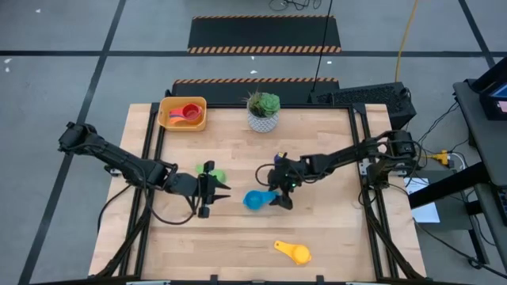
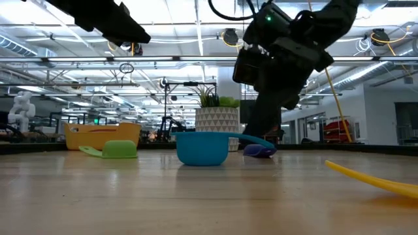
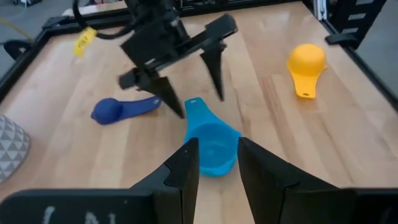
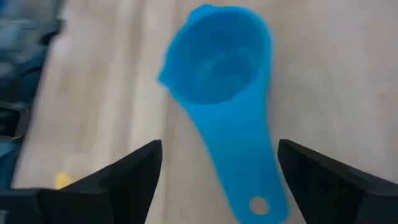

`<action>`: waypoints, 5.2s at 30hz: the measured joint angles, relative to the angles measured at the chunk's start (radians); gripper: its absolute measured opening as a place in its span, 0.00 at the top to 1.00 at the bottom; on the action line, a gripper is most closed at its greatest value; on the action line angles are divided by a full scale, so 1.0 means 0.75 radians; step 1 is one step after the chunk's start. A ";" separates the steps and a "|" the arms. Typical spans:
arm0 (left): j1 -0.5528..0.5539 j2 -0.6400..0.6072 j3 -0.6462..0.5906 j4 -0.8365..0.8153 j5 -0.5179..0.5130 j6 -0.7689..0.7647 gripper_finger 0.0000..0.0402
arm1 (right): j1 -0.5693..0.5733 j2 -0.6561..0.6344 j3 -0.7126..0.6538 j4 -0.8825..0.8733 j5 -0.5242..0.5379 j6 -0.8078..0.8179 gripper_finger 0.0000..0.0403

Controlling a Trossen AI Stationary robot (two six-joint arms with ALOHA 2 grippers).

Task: Nest measuring cups in basket
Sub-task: Stack the light blue measuring cup on top of the dark orange measuring cup in the yellow bin

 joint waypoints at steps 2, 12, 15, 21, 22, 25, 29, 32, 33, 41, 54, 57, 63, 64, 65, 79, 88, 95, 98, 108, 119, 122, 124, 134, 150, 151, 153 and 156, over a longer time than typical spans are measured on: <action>0.010 0.000 0.000 0.001 0.000 0.033 0.72 | -0.002 0.000 -0.026 0.037 -0.024 -0.003 0.25; 0.099 -0.001 0.001 0.062 0.000 0.078 0.72 | -0.012 0.049 -0.096 0.113 -0.020 -0.012 0.41; 0.109 -0.001 0.001 0.071 0.001 0.082 0.72 | 0.001 0.077 -0.096 0.131 -0.024 0.021 0.48; 0.108 -0.001 0.001 0.071 0.002 0.081 0.72 | 0.021 0.105 -0.095 0.174 -0.048 0.032 0.69; 0.106 -0.001 0.001 0.072 0.002 0.081 0.72 | 0.023 0.105 -0.096 0.182 -0.048 0.036 0.72; 0.098 -0.001 0.001 0.071 0.003 0.081 0.72 | 0.025 0.105 -0.097 0.197 -0.068 0.037 0.84; 0.090 -0.001 0.001 0.071 0.003 0.081 0.72 | 0.025 0.105 -0.098 0.215 -0.088 0.033 0.97; 0.090 -0.001 0.001 0.071 0.006 0.080 0.72 | 0.025 0.105 -0.098 0.239 -0.086 0.022 0.99; 0.090 -0.001 0.001 0.071 0.006 0.080 0.72 | 0.025 0.105 -0.098 0.256 -0.085 0.022 0.98; 0.093 -0.001 0.001 0.073 0.001 0.078 0.72 | 0.025 0.065 -0.084 0.315 0.112 -0.047 1.00; 0.141 -0.025 0.002 0.235 -0.083 0.096 0.72 | 0.023 -0.115 -0.076 0.817 0.552 -0.223 1.00; 0.171 -0.008 0.002 0.341 -0.082 0.056 0.72 | 0.027 -0.115 -0.076 0.994 0.559 -0.225 1.00; 0.190 0.020 0.001 0.475 -0.078 0.066 0.72 | 0.068 -0.115 -0.075 1.116 0.649 -0.279 1.00; 0.190 0.020 0.002 0.493 -0.074 0.065 0.72 | 0.072 -0.115 -0.075 1.138 0.649 -0.280 1.00; 0.190 0.021 0.002 0.509 -0.073 0.065 0.72 | 0.078 -0.115 -0.075 1.155 0.649 -0.284 1.00; 0.280 0.022 0.002 0.612 0.063 0.081 0.72 | 0.084 0.089 0.143 1.129 0.662 -0.433 1.00; 0.300 -0.010 0.001 0.593 0.079 0.113 0.78 | 0.047 0.087 0.146 1.130 0.649 -0.487 1.00; 0.300 -0.217 0.001 0.407 0.047 0.101 0.71 | 0.043 0.055 0.146 1.173 0.649 -0.554 1.00; 0.310 -0.264 0.001 0.349 0.032 0.080 0.65 | 0.043 0.049 0.147 1.190 0.648 -0.554 1.00; 0.332 -0.039 0.001 0.582 0.039 0.085 0.52 | 0.043 0.049 0.147 1.211 0.644 -0.547 1.00; 0.357 0.000 0.001 0.652 0.132 0.137 0.86 | 0.043 0.049 0.147 1.189 0.623 -0.551 1.00; 0.371 -0.001 0.001 0.642 0.197 0.129 0.97 | 0.044 0.049 0.147 1.171 0.600 -0.565 0.98; 0.375 -0.013 0.001 0.623 0.238 0.106 0.97 | 0.045 0.049 0.147 1.154 0.611 -0.575 0.95; 0.448 -0.311 0.002 0.115 0.338 0.065 0.98 | 0.047 -0.086 0.298 0.262 0.944 -0.597 0.76; 0.580 -0.156 0.001 -0.366 0.636 -0.014 0.97 | 0.307 -0.105 0.406 0.381 1.422 -1.281 0.71; 0.580 -0.131 0.001 -0.349 0.644 -0.019 0.98 | 0.312 -0.100 0.422 0.369 1.420 -1.280 0.71; 0.582 -0.095 0.001 -0.302 0.669 -0.035 0.99 | 0.310 -0.074 0.464 0.351 1.421 -1.268 0.70; 0.586 -0.044 0.001 -0.230 0.703 -0.069 0.97 | 0.302 -0.013 0.523 0.270 1.419 -1.268 0.68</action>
